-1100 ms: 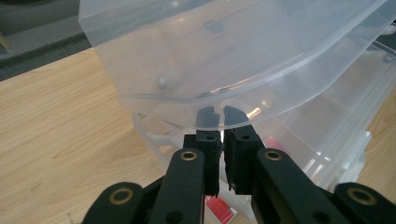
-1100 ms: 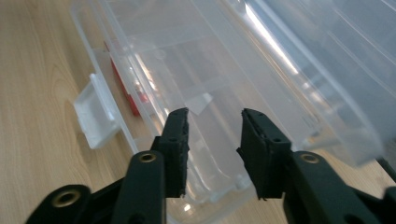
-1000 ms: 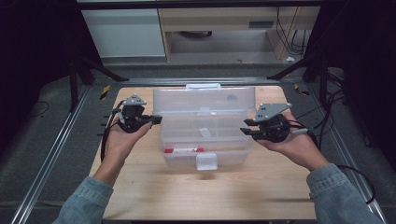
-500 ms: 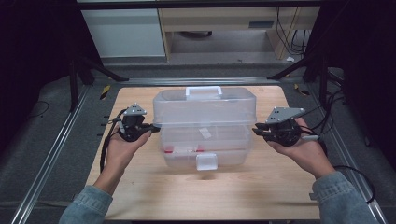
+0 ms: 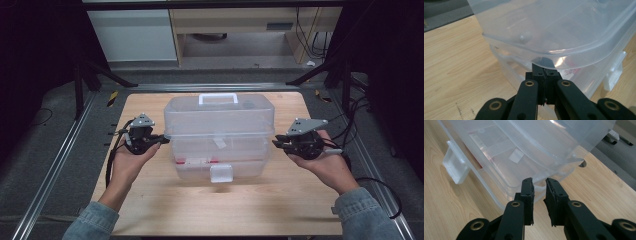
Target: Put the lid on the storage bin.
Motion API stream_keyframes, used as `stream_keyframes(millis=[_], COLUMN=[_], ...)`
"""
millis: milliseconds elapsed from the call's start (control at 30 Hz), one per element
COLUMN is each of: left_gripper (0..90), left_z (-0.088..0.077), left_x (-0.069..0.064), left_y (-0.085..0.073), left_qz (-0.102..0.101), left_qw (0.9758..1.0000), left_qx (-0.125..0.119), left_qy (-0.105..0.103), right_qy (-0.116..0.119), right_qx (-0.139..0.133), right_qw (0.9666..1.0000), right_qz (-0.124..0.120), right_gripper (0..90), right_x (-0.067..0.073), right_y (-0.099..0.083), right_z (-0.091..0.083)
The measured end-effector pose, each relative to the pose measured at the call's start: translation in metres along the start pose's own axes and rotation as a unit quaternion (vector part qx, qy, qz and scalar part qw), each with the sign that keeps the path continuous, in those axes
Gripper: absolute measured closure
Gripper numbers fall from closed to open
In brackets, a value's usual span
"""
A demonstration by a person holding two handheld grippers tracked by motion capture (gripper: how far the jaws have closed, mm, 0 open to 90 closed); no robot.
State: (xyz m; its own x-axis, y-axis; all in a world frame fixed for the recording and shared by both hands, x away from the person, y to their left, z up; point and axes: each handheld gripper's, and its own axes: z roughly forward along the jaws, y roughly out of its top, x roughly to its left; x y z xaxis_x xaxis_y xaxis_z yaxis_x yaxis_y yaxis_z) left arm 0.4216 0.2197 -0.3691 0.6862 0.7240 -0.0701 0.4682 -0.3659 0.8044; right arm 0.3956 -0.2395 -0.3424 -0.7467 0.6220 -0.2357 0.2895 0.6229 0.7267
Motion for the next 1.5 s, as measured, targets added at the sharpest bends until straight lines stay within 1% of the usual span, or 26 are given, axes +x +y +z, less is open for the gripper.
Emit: stream_keyframes(millis=[233, 333, 500, 633, 767, 900, 1167, 1233, 1267, 1300, 1333, 1400, 1433, 1467, 1500], left_gripper=[89.8, 89.8, 89.8, 89.8, 89.8, 89.8, 89.8, 89.8, 89.7, 89.7, 89.6, 88.0, 85.6, 85.6, 83.7], left_z=[-0.002, -0.001, -0.003, -0.001, 0.001, 0.004, 0.004, 0.005, 0.005, 0.005, 0.005, 0.004, 0.004, 0.004, 0.003], left_x=[-0.001, -0.002, -0.002, -0.001, -0.001, 0.0, 0.002, 0.004, 0.004, 0.006, 0.006, 0.007, 0.008, 0.009, 0.01], left_y=[-0.002, -0.004, -0.009, -0.015, -0.021, -0.028, -0.036, -0.038, -0.038, -0.04, -0.04, -0.041, -0.042, -0.043, -0.044], left_qz=[0.007, 0.014, 0.016, 0.013, 0.007, 0.005, 0.001, 0.0, 0.0, -0.007, -0.011, -0.003, -0.001, -0.003, -0.002], left_qw=[1.0, 0.9999, 0.9998, 0.9998, 0.9998, 0.9997, 0.9996, 0.9995, 0.9995, 0.9996, 0.9996, 0.9997, 0.9997, 0.9997, 0.9996], left_qx=[0.002, 0.008, 0.01, 0.014, 0.017, 0.018, 0.026, 0.03, 0.03, 0.023, 0.021, 0.025, 0.025, 0.024, 0.025], left_qy=[0.002, 0.004, 0.006, 0.003, -0.005, -0.013, -0.013, -0.009, -0.009, -0.014, -0.013, 0.004, 0.007, 0.01, 0.013], right_qy=[-0.002, -0.003, -0.006, -0.005, -0.003, -0.003, 0.001, 0.002, 0.002, 0.003, 0.004, 0.005, 0.003, 0.003, 0.002], right_qx=[0.001, 0.004, 0.004, 0.009, 0.01, 0.021, 0.028, 0.029, 0.029, 0.029, 0.03, 0.03, 0.033, 0.033, 0.033], right_qw=[0.9999, 0.9998, 0.9996, 0.9993, 0.9991, 0.9985, 0.998, 0.998, 0.998, 0.998, 0.998, 0.9979, 0.9975, 0.9975, 0.9973], right_qz=[0.01, 0.018, 0.027, 0.037, 0.041, 0.05, 0.056, 0.056, 0.056, 0.056, 0.056, 0.057, 0.063, 0.063, 0.065], right_gripper=[75.3, 74.1, 73.1, 72.0, 72.0, 71.8, 71.5, 71.4, 71.4, 71.2, 70.6, 69.1, 67.3, 67.3, 65.1], right_x=[-0.001, -0.001, -0.002, -0.001, 0.0, 0.002, 0.003, 0.004, 0.004, 0.004, 0.005, 0.005, 0.005, 0.005, 0.005], right_y=[-0.009, -0.017, -0.026, -0.036, -0.04, -0.045, -0.052, -0.053, -0.053, -0.053, -0.053, -0.054, -0.056, -0.056, -0.057], right_z=[-0.002, -0.003, -0.005, -0.005, -0.004, 0.0, 0.004, 0.005, 0.005, 0.006, 0.007, 0.008, 0.01, 0.01, 0.011])
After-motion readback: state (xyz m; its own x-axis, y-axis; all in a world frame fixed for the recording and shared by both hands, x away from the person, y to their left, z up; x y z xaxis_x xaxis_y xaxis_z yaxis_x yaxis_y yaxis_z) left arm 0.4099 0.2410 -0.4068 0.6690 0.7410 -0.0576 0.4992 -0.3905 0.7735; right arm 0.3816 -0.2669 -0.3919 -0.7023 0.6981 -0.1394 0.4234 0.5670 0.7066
